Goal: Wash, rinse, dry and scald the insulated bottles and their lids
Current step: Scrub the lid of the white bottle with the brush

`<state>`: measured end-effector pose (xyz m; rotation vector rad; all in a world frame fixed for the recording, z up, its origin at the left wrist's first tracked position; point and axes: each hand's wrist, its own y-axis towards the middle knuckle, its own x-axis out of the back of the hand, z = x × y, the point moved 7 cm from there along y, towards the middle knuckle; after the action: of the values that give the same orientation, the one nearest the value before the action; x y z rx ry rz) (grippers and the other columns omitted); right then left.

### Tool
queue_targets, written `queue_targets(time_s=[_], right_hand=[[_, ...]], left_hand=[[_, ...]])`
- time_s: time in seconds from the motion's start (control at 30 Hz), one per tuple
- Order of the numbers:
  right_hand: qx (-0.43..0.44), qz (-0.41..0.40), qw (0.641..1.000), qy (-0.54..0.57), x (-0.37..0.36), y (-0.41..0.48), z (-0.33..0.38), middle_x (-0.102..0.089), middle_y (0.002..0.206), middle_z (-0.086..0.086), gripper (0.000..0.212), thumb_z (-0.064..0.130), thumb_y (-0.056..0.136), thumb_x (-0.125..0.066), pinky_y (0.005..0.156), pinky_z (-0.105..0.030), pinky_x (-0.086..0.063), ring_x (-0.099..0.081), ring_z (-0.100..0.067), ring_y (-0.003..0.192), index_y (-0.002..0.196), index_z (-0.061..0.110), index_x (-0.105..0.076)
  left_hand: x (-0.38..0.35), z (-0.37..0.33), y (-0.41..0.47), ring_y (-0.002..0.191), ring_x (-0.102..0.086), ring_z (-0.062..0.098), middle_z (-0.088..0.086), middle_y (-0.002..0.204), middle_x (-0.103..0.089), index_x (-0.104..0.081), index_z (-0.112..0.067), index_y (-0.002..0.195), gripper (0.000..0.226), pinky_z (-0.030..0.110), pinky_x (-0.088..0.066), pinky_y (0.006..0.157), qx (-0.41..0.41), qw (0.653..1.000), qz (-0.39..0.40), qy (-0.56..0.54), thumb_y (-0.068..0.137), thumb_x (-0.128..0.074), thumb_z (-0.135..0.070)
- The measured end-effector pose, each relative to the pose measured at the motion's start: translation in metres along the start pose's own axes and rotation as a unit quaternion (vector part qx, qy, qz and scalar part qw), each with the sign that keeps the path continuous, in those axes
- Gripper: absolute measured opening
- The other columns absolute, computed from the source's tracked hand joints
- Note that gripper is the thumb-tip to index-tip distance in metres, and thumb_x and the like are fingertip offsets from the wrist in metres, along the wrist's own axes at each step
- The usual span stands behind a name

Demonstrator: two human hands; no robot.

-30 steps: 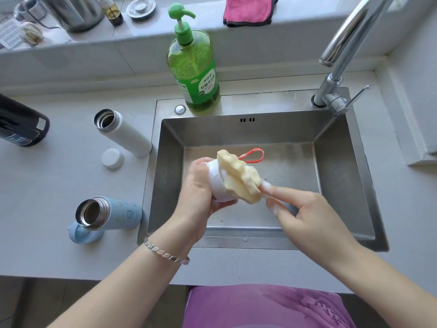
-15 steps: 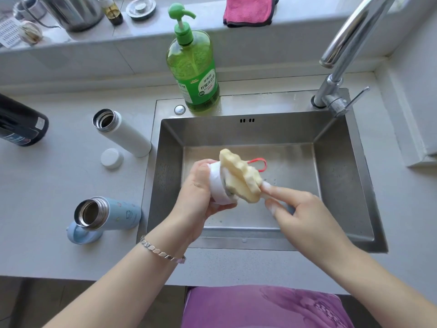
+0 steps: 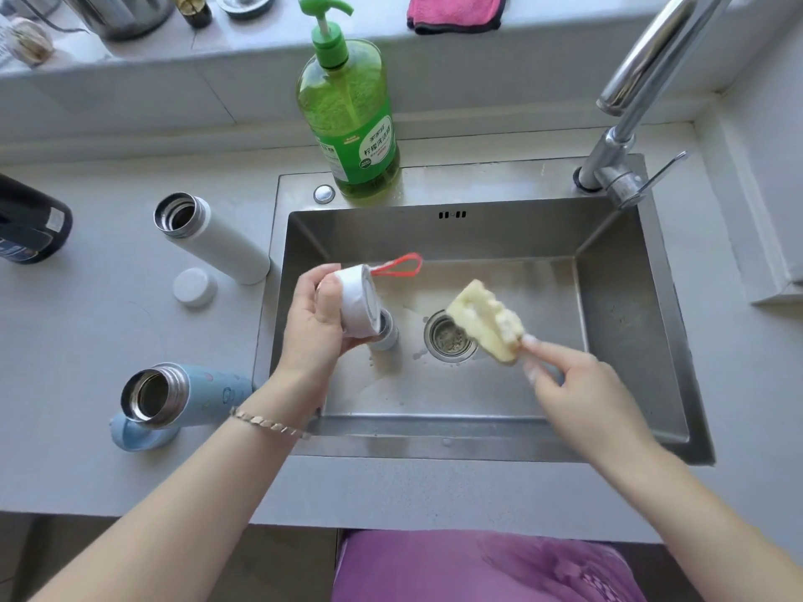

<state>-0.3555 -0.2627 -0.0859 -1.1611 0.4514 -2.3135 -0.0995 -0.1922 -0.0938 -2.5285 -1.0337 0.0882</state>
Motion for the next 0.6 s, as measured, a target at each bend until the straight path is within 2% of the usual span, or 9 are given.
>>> queue_targets(time_s=[0.07,0.17,0.2,0.27,0.37,0.53,0.6], right_hand=[[-0.028,0.014,0.999,-0.021,-0.003,0.019,-0.017,-0.053,0.061,0.003,0.035,0.025,0.093,-0.048,0.059,-0.032,-0.037,-0.043,-0.019,0.061,0.126,0.037,-0.055],[-0.06,0.05,0.997,-0.018,-0.023,0.039,-0.037,-0.068,0.092,-0.007,0.03,0.023,0.093,-0.047,0.072,-0.033,-0.043,-0.057,-0.027,0.082,0.121,0.028,-0.058],[-0.073,0.054,0.996,-0.005,-0.028,0.044,-0.042,-0.068,0.093,-0.009,0.026,0.023,0.093,-0.048,0.073,-0.033,-0.044,-0.059,-0.029,0.086,0.117,0.024,-0.059],[-0.087,0.057,0.995,0.013,-0.037,0.054,-0.049,-0.067,0.081,-0.01,0.021,0.024,0.092,-0.048,0.065,-0.031,-0.043,-0.059,-0.028,0.077,0.108,0.018,-0.06],[-0.082,0.05,0.995,0.023,-0.043,0.068,-0.048,-0.066,0.074,-0.009,0.016,0.025,0.092,-0.048,0.057,-0.029,-0.038,-0.058,-0.026,0.069,0.101,0.02,-0.06],[-0.079,0.046,0.995,0.027,-0.048,0.079,-0.042,-0.066,0.073,-0.007,0.011,0.026,0.091,-0.049,0.055,-0.029,-0.037,-0.052,-0.02,0.059,0.098,0.025,-0.058],[-0.083,0.048,0.995,0.03,-0.049,0.078,-0.042,-0.066,0.073,-0.008,0.01,0.025,0.091,-0.049,0.055,-0.028,-0.037,-0.053,-0.02,0.06,0.097,0.026,-0.057]], left_hand=[[0.014,0.029,0.021,0.076,-0.056,0.009,0.006,0.104,-0.051,-0.046,-0.016,0.112,0.016,0.026,-0.056,0.052,0.03,0.998,-0.028,0.053,0.098,-0.045,-0.023],[0.025,0.07,0.05,0.079,-0.056,0.012,0.012,0.111,-0.055,-0.049,-0.01,0.111,0.028,0.024,-0.053,0.053,0.072,0.985,-0.065,0.145,0.089,-0.061,-0.023],[0.026,0.08,0.06,0.082,-0.056,0.015,0.012,0.111,-0.057,-0.051,-0.008,0.112,0.035,0.025,-0.052,0.059,0.074,0.977,-0.069,0.187,0.086,-0.066,-0.024],[0.026,0.092,0.079,0.089,-0.055,0.017,0.008,0.108,-0.058,-0.053,-0.007,0.115,0.045,0.026,-0.045,0.073,0.063,0.964,-0.073,0.248,0.079,-0.072,-0.025],[0.015,0.105,0.104,0.097,-0.054,0.018,0.005,0.112,-0.051,-0.053,-0.008,0.116,0.051,0.024,-0.042,0.08,0.014,0.955,-0.047,0.292,0.073,-0.078,-0.022],[-0.01,0.127,0.114,0.097,-0.048,0.013,-0.002,0.107,-0.048,-0.055,-0.009,0.115,0.053,0.011,-0.031,0.077,-0.057,0.93,0.026,0.361,0.069,-0.08,-0.016],[-0.015,0.132,0.112,0.099,-0.044,0.012,-0.003,0.106,-0.046,-0.056,-0.008,0.114,0.053,0.011,-0.027,0.079,-0.087,0.92,0.043,0.379,0.067,-0.081,-0.013]])
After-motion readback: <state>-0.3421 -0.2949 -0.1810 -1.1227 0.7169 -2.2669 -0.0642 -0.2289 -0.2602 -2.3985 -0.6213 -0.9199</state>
